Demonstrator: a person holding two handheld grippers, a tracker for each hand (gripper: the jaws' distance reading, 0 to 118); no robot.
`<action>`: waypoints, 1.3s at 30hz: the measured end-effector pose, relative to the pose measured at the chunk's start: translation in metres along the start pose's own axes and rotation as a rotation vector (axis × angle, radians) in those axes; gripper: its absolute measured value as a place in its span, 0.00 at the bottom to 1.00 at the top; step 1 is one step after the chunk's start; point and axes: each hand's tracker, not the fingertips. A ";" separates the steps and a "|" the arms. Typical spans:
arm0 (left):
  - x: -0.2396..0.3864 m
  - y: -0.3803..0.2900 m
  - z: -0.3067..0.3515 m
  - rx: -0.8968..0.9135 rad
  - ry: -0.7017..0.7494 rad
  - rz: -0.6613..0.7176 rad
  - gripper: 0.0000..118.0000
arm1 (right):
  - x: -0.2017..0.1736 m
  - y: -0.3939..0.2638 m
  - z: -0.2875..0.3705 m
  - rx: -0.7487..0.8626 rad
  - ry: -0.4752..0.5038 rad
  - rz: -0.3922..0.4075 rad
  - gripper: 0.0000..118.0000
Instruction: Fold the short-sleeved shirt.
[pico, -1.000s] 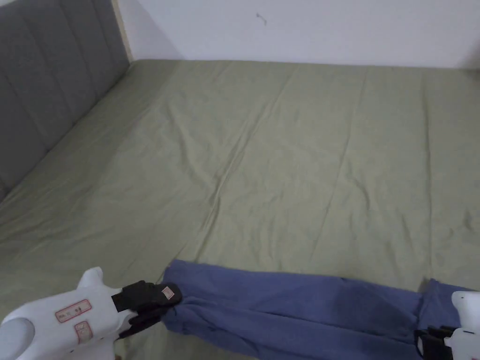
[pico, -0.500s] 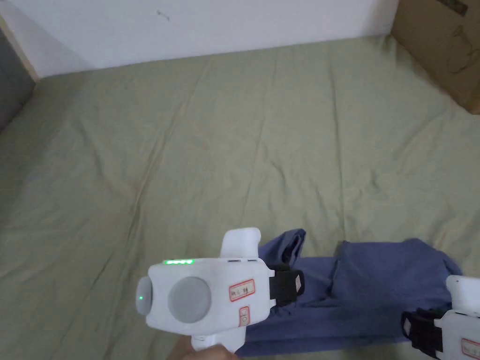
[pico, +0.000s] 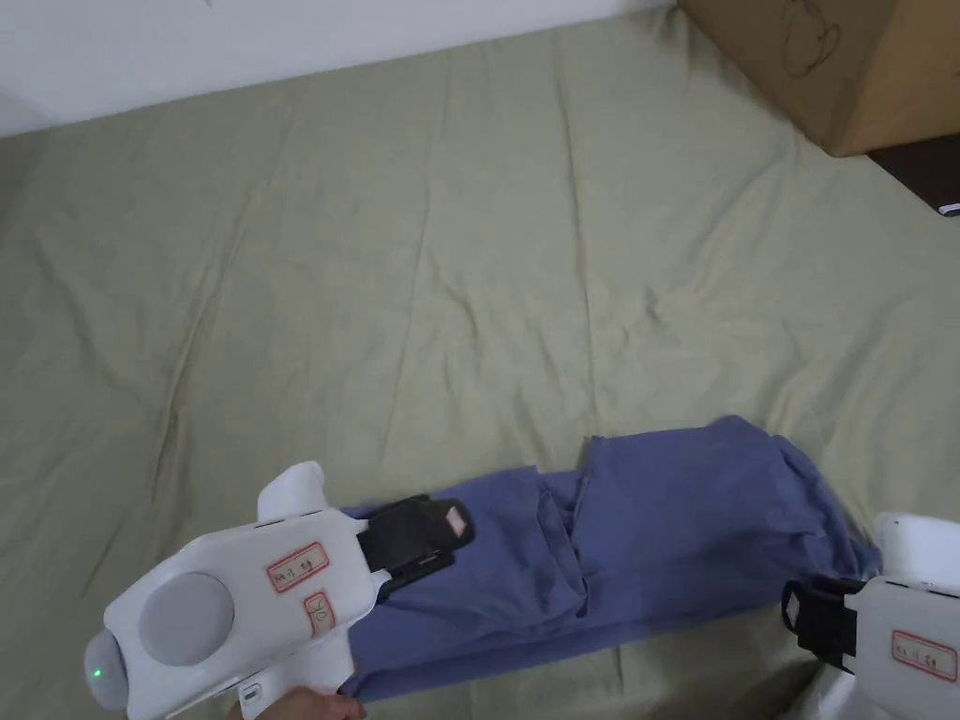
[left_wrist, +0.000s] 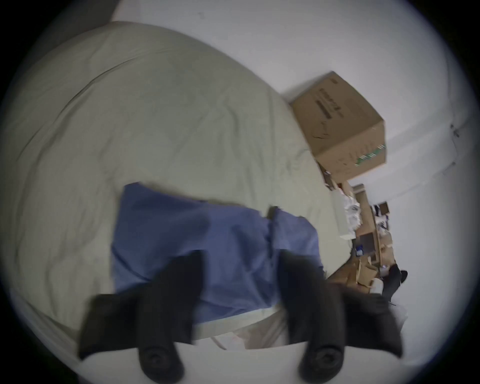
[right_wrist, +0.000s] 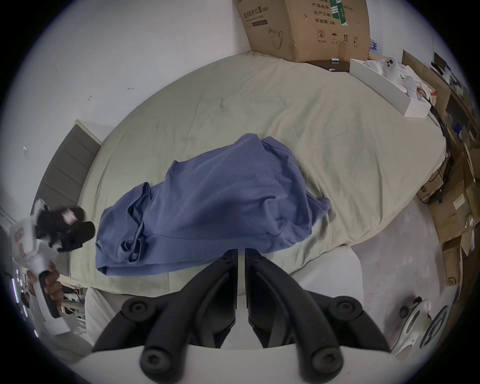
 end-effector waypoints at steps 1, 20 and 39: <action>-0.004 -0.003 -0.005 -0.027 0.039 0.004 0.10 | -0.002 0.001 0.000 -0.001 0.010 0.003 0.05; 0.007 -0.029 -0.012 -0.173 -0.109 -0.058 0.49 | -0.037 -0.004 -0.001 -0.036 0.010 0.109 0.05; -0.138 -0.029 -0.030 -0.153 -0.467 0.486 0.91 | -0.095 -0.008 -0.007 -0.075 0.032 0.236 0.05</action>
